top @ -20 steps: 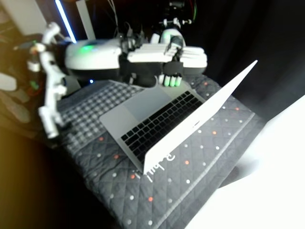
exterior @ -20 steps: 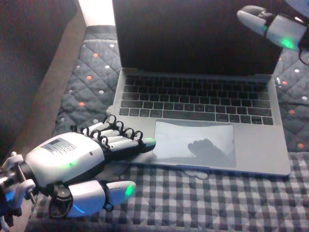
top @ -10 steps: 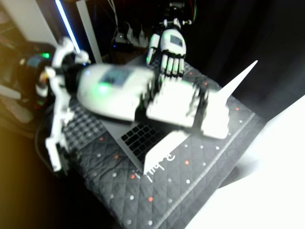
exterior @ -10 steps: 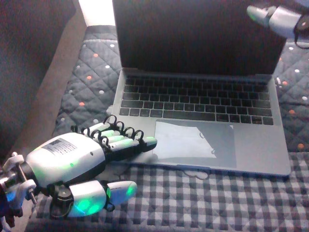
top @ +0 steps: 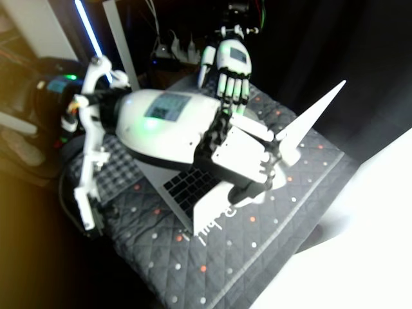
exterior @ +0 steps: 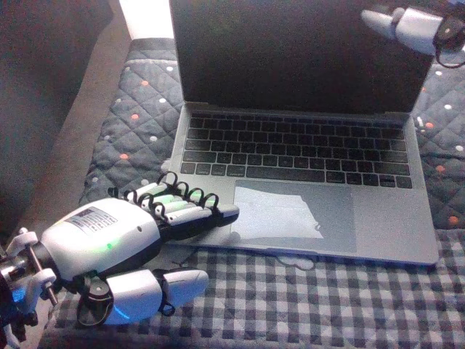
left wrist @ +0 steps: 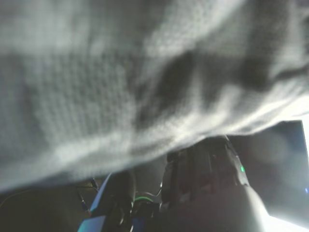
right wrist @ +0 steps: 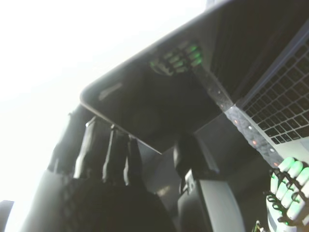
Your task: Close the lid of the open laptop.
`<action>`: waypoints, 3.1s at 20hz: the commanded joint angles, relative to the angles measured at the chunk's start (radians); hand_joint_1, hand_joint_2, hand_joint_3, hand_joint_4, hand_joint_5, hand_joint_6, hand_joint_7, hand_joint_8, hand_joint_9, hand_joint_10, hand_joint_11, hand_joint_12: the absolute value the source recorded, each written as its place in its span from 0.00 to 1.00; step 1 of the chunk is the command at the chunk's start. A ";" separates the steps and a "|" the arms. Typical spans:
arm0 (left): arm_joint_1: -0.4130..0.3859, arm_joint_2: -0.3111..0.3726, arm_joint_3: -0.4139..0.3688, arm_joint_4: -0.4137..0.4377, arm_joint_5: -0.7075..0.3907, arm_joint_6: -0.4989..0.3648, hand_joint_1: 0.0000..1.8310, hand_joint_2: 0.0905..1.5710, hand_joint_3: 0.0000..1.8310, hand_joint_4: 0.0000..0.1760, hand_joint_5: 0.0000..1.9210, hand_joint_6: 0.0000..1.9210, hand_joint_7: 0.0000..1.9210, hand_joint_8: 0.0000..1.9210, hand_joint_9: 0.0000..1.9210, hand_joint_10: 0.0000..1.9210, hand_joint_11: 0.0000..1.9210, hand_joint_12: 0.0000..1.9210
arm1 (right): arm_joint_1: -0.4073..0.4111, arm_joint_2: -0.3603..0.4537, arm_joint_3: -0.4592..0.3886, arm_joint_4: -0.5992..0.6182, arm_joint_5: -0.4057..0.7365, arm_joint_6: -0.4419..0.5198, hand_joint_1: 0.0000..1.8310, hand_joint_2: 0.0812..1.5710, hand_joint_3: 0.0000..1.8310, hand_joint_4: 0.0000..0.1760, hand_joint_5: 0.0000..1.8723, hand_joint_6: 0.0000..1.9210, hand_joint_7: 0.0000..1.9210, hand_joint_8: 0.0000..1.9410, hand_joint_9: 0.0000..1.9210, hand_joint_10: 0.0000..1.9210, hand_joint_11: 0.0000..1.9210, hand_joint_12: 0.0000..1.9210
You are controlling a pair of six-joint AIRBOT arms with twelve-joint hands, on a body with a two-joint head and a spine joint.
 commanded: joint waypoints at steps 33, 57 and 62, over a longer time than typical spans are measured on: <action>0.204 0.277 -0.193 -0.142 -0.580 0.050 0.36 0.88 0.12 0.19 0.22 0.99 0.50 0.97 0.53 1.00 0.46 1.00 | -0.419 0.158 -0.118 -0.819 0.231 0.994 0.25 0.85 0.00 0.00 0.04 0.74 0.09 0.60 0.06 0.83 0.08 1.00; 0.204 0.278 -0.151 -0.359 -0.813 0.141 0.33 0.97 0.00 0.19 0.04 0.09 0.11 0.06 0.08 0.27 0.00 0.61 | -0.503 0.208 -0.191 -0.645 0.319 0.820 0.21 0.90 0.00 0.12 0.00 0.00 0.00 0.00 0.00 0.01 0.00 0.01; 0.205 0.285 -0.143 -0.384 -0.842 0.143 0.06 0.90 0.00 0.53 0.00 0.00 0.00 0.00 0.00 0.00 0.00 0.01 | -0.504 0.264 -0.219 -0.461 0.453 0.675 0.03 0.94 0.01 0.09 0.00 0.00 0.00 0.00 0.00 0.00 0.00 0.00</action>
